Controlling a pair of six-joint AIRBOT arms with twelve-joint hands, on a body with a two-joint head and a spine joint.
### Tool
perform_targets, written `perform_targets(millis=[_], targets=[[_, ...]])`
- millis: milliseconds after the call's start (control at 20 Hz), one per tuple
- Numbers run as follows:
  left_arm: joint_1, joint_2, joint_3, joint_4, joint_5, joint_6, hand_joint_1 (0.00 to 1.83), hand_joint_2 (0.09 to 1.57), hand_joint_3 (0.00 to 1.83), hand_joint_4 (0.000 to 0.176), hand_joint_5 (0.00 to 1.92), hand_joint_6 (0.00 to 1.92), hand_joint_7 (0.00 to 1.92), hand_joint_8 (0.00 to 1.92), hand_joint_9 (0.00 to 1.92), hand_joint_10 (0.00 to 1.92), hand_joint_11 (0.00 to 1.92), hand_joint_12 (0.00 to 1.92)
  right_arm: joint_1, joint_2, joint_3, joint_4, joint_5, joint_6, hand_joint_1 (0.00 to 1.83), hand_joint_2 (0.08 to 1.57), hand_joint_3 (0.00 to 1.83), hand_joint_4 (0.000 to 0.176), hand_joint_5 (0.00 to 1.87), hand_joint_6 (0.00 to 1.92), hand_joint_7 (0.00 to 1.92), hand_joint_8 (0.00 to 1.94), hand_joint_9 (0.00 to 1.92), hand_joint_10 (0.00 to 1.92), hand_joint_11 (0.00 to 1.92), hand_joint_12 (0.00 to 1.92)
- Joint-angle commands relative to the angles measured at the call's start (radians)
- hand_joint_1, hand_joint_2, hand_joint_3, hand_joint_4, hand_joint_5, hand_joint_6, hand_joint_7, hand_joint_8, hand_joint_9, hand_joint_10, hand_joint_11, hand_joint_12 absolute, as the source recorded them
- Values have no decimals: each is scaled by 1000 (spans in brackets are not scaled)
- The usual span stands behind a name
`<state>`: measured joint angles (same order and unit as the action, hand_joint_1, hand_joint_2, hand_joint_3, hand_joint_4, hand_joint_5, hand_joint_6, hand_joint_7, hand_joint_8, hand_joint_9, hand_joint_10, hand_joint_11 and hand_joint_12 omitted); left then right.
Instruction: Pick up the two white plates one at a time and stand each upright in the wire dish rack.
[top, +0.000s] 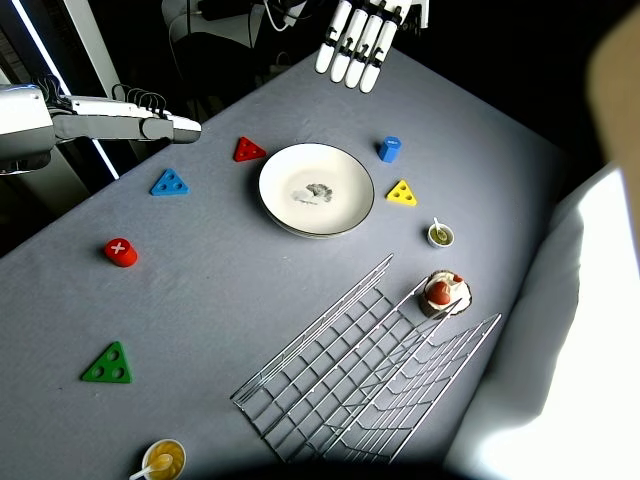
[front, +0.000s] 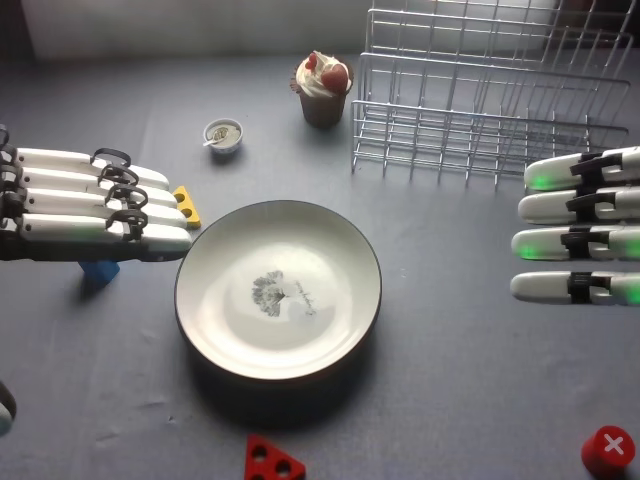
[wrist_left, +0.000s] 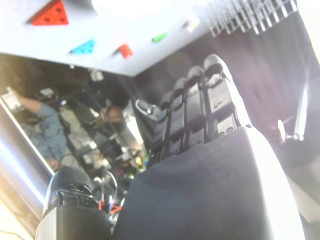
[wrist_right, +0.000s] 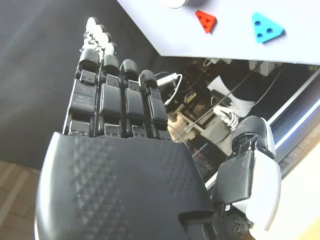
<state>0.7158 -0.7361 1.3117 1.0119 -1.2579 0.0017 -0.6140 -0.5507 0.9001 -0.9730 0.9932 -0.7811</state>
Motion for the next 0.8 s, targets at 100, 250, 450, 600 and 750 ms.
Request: perform_targets(millis=[100, 250, 450, 600, 750], targets=[[-4, 6, -4, -141, -126, -2, 0, 954, 0, 0, 75, 6, 123, 8, 124, 8, 109, 63, 9, 6, -2, 66, 81, 0, 22, 940, 6, 0, 166, 2, 189, 4, 200, 6, 182, 36], [-2, 5, -6, -78, -103, -2, 0, 958, 0, 0, 64, 4, 106, 2, 111, 2, 96, 53, 7, 7, -4, 66, 81, 0, 20, 934, 1, 0, 164, 3, 199, 7, 210, 8, 196, 36], [-2, 5, -9, -60, -114, -2, 3, 966, 3, 0, 53, 0, 98, 0, 112, 2, 102, 49, 6, 8, -3, 66, 81, 0, 12, 931, 0, 0, 157, 1, 199, 4, 215, 7, 203, 33], [-3, 0, -11, -45, -108, -2, 0, 960, 0, 0, 61, 3, 103, 1, 113, 1, 105, 46, 6, 8, -3, 66, 81, 0, 14, 942, 4, 0, 159, 1, 191, 0, 195, 0, 177, 18], [-3, 2, -12, -39, -104, -2, 0, 961, 0, 0, 48, 0, 99, 0, 109, 0, 114, 46, 4, 9, -3, 66, 81, 0, 39, 938, 0, 0, 184, 8, 214, 7, 222, 9, 212, 29]])
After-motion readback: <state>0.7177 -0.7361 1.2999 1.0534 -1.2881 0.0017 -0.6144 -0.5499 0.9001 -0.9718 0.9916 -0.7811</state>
